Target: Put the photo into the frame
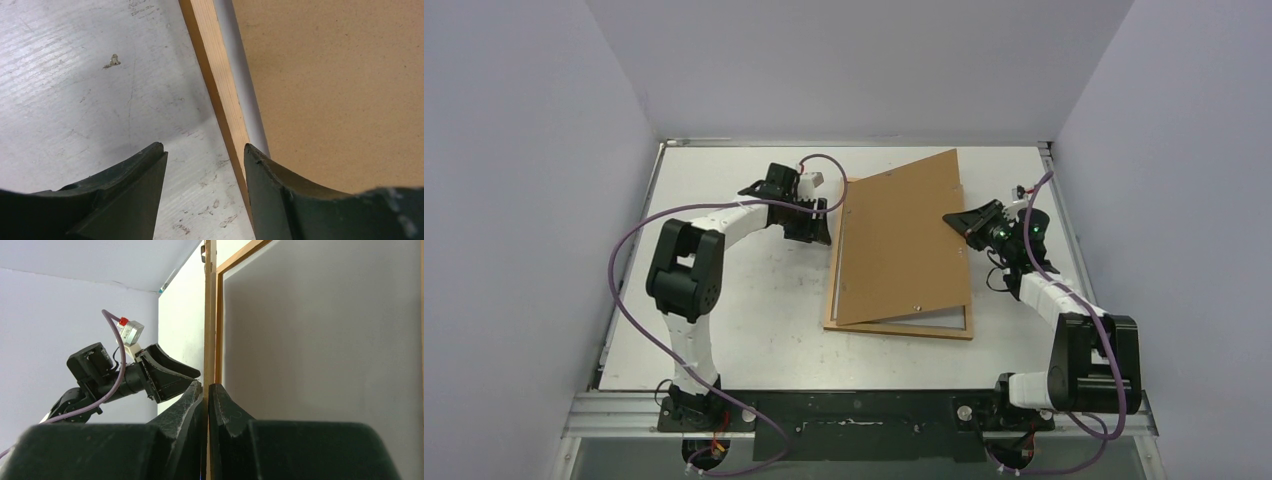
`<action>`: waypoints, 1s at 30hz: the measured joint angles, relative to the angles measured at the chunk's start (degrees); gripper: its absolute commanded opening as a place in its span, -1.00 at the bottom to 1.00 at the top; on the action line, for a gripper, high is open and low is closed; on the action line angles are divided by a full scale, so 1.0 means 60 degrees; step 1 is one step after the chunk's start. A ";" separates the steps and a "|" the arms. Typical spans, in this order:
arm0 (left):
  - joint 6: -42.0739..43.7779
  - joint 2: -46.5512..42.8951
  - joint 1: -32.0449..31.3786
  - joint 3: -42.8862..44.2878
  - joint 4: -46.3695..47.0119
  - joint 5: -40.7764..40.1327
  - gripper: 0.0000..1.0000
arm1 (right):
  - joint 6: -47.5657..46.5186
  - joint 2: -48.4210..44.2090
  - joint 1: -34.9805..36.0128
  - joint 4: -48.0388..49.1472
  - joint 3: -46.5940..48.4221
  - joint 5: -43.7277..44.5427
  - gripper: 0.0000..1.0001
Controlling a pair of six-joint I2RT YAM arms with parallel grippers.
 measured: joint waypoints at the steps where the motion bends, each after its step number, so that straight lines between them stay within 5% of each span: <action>1: -0.0022 0.0022 -0.0007 0.0007 0.0022 0.0018 0.11 | 0.0015 0.0044 0.0000 0.0058 -0.0004 -0.0004 -0.89; 14: -0.0240 0.0375 -0.0106 0.0127 0.0197 0.0251 -0.31 | 0.0153 0.0361 0.0000 0.0532 -0.0149 0.0004 -0.89; 30: -0.0273 0.0463 -0.0171 0.0168 0.0251 0.0514 -0.36 | 0.0219 0.0565 0.0000 0.0962 -0.0313 0.0069 -0.89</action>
